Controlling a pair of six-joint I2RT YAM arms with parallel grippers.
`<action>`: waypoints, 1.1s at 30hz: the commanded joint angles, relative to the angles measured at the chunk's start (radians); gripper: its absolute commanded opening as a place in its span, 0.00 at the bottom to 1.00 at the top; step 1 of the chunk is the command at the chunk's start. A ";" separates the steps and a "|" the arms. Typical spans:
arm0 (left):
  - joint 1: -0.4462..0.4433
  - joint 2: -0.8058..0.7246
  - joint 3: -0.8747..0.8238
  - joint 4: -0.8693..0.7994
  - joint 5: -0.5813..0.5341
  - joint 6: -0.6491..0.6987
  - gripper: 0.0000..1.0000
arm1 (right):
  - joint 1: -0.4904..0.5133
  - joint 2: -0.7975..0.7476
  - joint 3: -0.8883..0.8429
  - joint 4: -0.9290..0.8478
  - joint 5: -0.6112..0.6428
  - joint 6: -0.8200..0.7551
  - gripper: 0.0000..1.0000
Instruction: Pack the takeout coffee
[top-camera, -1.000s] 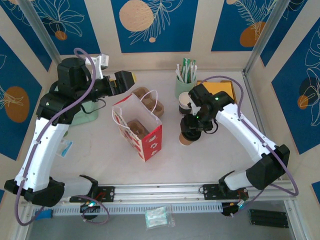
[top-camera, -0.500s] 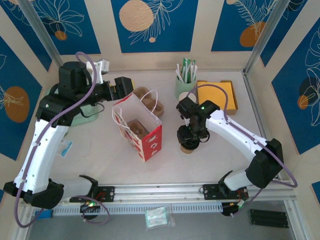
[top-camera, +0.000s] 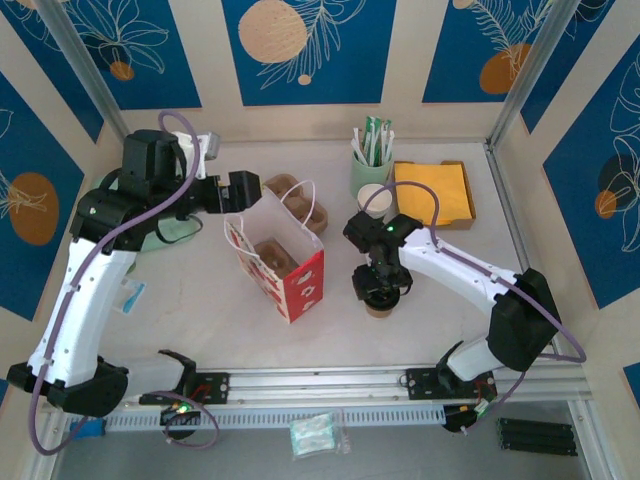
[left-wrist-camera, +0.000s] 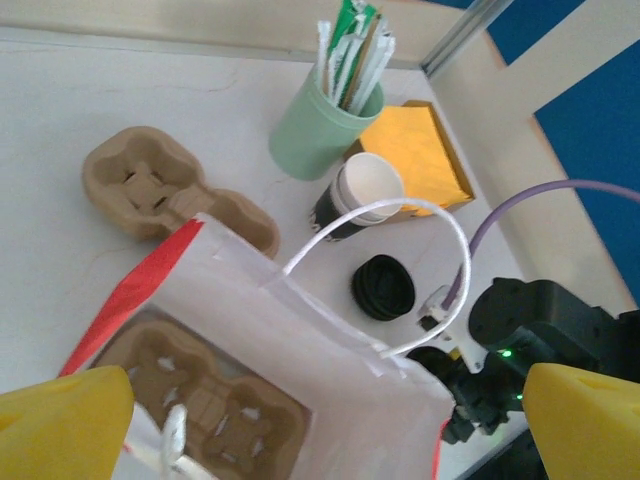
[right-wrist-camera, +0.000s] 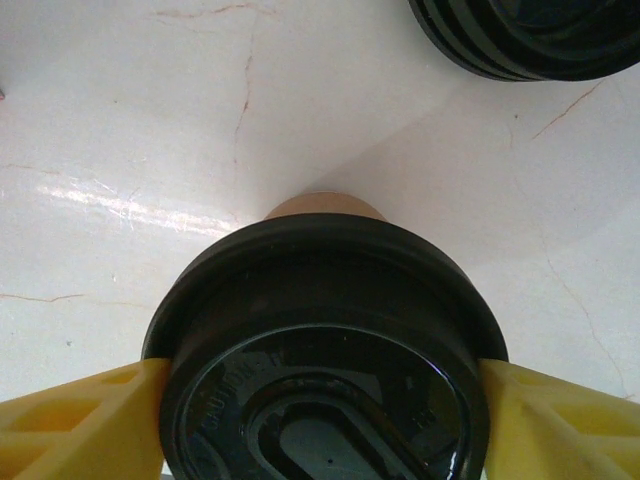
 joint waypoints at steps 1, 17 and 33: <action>0.009 -0.010 0.048 -0.077 -0.073 0.071 0.99 | 0.011 0.005 -0.013 -0.023 0.014 0.013 0.78; 0.009 -0.005 0.097 -0.130 -0.111 0.108 0.99 | 0.018 0.004 0.017 -0.077 -0.010 0.027 0.81; 0.010 0.006 0.097 -0.132 -0.108 0.111 0.99 | -0.005 0.035 -0.002 -0.030 -0.044 0.013 0.78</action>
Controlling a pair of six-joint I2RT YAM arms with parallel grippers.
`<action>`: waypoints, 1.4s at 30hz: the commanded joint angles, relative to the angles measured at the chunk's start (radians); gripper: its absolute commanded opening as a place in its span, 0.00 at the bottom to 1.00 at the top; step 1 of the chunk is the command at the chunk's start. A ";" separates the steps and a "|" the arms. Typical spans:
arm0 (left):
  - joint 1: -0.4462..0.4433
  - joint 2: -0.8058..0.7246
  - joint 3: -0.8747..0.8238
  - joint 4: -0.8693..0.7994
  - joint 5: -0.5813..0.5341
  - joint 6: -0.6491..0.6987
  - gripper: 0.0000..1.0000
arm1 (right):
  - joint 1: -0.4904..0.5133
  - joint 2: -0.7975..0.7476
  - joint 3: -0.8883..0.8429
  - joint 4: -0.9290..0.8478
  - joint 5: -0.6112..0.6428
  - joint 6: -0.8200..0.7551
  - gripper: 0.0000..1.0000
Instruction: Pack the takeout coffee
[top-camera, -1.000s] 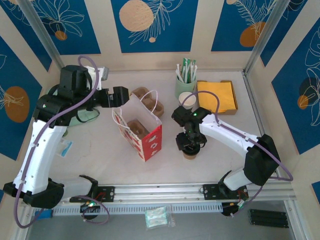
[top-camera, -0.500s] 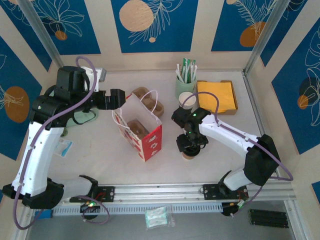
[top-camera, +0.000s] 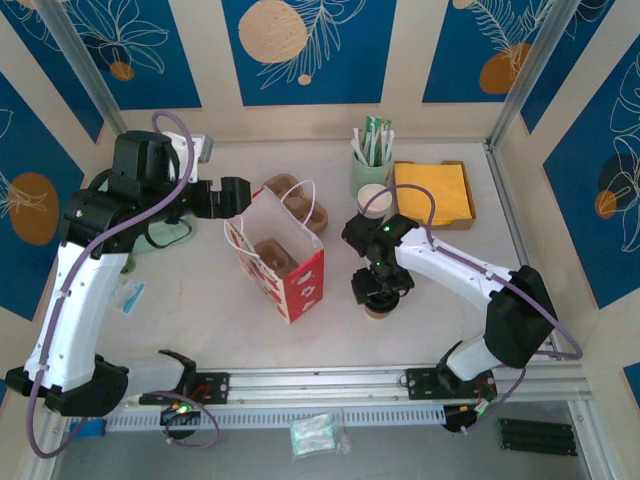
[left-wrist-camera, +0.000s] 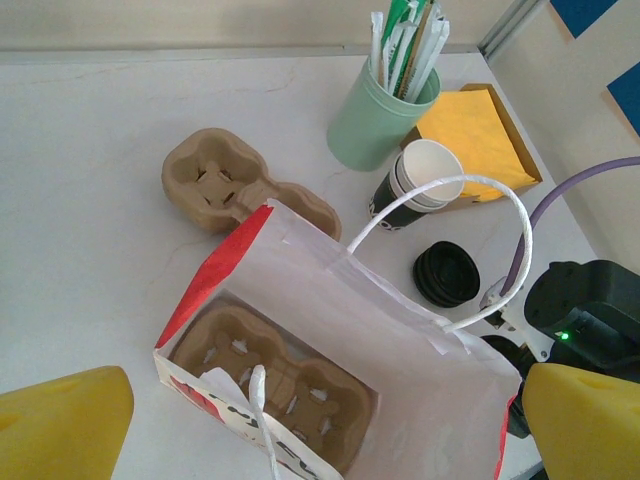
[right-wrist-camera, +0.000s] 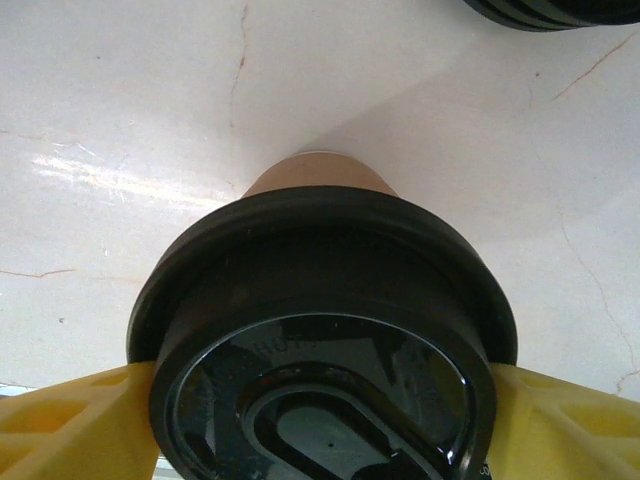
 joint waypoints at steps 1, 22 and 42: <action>0.010 0.001 0.024 -0.023 -0.010 0.021 1.00 | -0.010 0.008 -0.006 0.005 -0.018 0.003 0.76; 0.009 -0.008 -0.069 -0.117 -0.051 0.023 0.90 | -0.098 -0.210 0.426 -0.144 -0.034 -0.034 0.67; 0.008 -0.082 -0.240 -0.035 -0.042 -0.045 0.27 | 0.082 0.047 1.125 -0.209 -0.079 -0.058 0.65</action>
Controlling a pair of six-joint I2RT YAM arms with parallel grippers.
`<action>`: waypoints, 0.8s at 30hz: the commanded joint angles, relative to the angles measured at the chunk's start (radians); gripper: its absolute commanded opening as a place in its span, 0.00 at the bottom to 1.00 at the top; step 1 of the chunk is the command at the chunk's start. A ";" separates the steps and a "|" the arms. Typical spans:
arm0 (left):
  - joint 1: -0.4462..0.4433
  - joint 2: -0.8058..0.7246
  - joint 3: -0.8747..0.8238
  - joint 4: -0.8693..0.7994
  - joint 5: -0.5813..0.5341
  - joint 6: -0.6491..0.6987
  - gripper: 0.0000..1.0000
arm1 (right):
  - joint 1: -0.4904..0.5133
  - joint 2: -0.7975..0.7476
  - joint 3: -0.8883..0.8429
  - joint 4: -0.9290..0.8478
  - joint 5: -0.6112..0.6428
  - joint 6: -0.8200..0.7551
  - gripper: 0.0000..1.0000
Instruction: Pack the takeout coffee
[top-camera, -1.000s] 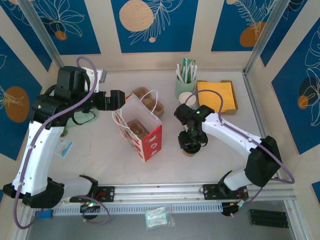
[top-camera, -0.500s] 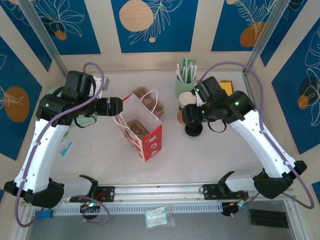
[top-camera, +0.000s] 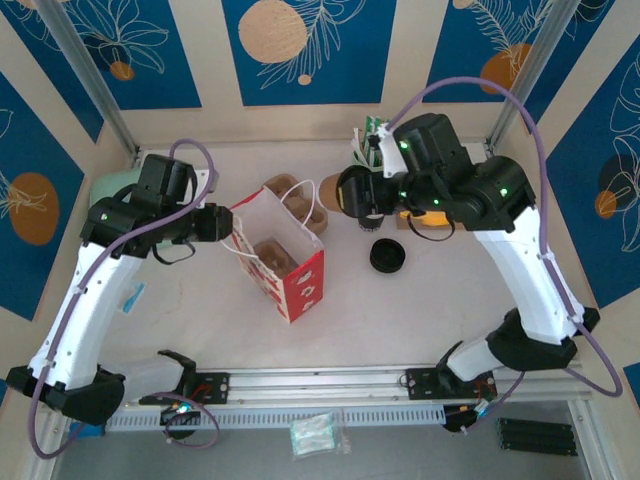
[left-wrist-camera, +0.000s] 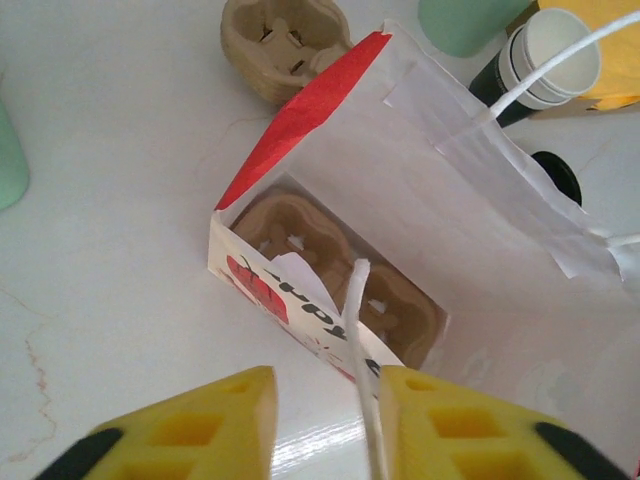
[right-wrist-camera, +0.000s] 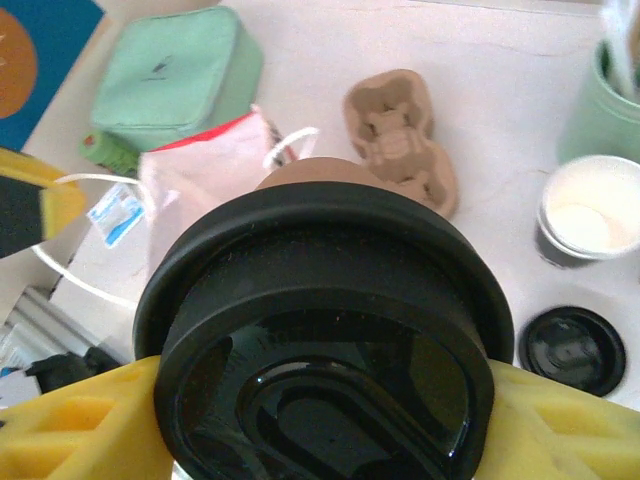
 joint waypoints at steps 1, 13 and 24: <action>0.005 -0.032 -0.017 0.033 0.034 -0.021 0.25 | 0.064 0.064 0.089 -0.028 -0.008 -0.013 0.65; 0.005 -0.083 -0.061 0.103 0.091 -0.052 0.00 | 0.210 0.372 0.347 -0.115 0.007 -0.030 0.65; 0.005 -0.128 -0.108 0.171 0.114 -0.085 0.00 | 0.246 0.537 0.444 -0.244 0.057 -0.035 0.65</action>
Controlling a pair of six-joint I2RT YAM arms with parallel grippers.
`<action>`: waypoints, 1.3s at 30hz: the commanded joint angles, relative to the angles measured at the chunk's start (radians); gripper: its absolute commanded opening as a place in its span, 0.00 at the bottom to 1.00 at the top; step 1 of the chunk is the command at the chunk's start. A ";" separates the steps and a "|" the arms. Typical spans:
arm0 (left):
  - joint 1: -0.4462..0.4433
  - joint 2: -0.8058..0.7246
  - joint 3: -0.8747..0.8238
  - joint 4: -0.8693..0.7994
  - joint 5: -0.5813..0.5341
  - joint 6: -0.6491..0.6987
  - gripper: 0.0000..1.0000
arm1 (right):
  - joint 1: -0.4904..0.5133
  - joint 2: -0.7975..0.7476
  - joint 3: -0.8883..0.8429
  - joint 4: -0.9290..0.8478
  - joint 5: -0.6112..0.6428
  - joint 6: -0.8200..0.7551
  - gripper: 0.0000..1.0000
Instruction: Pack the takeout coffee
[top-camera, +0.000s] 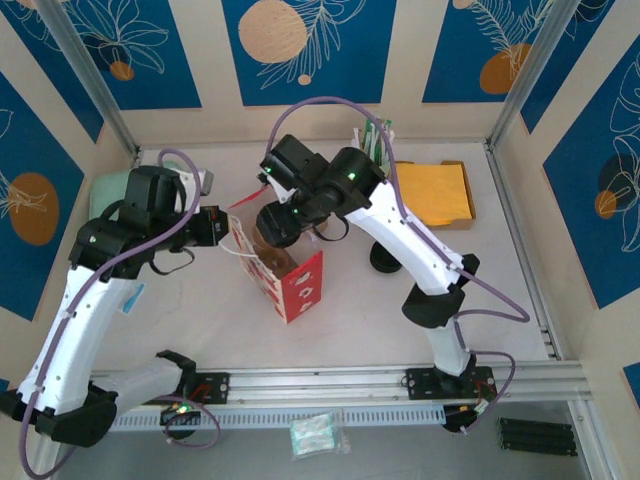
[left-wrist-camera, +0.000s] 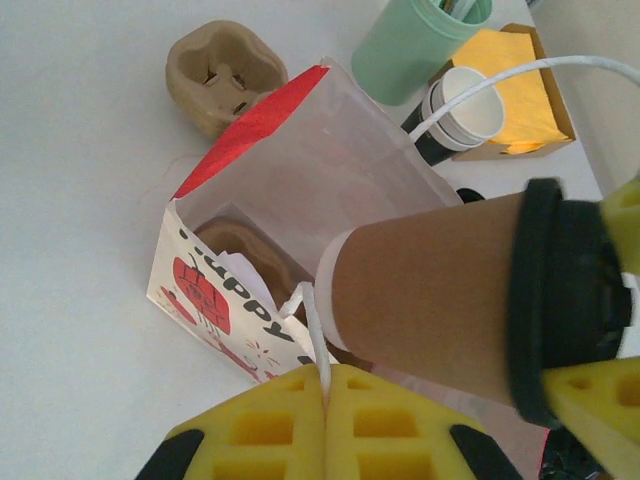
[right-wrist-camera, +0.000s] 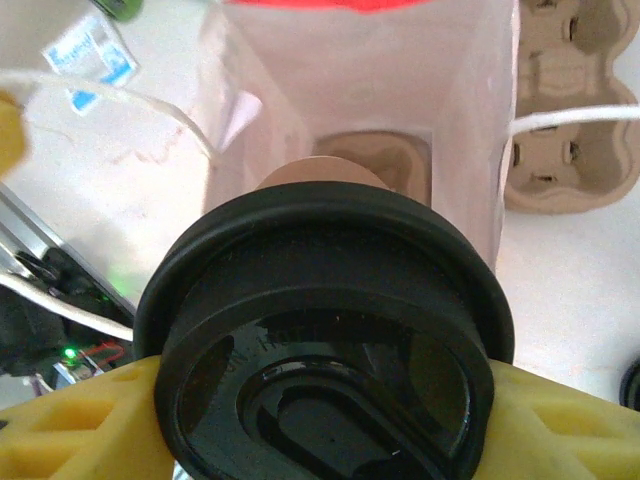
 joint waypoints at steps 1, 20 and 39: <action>0.004 -0.018 -0.015 0.042 0.029 -0.023 0.00 | 0.009 0.005 0.036 -0.069 0.012 -0.010 0.65; 0.005 -0.052 -0.063 0.066 0.031 -0.025 0.00 | 0.051 0.119 0.058 -0.146 0.035 -0.054 0.64; 0.006 -0.073 -0.077 0.052 0.020 -0.014 0.00 | 0.048 0.159 0.047 -0.215 0.033 -0.067 0.64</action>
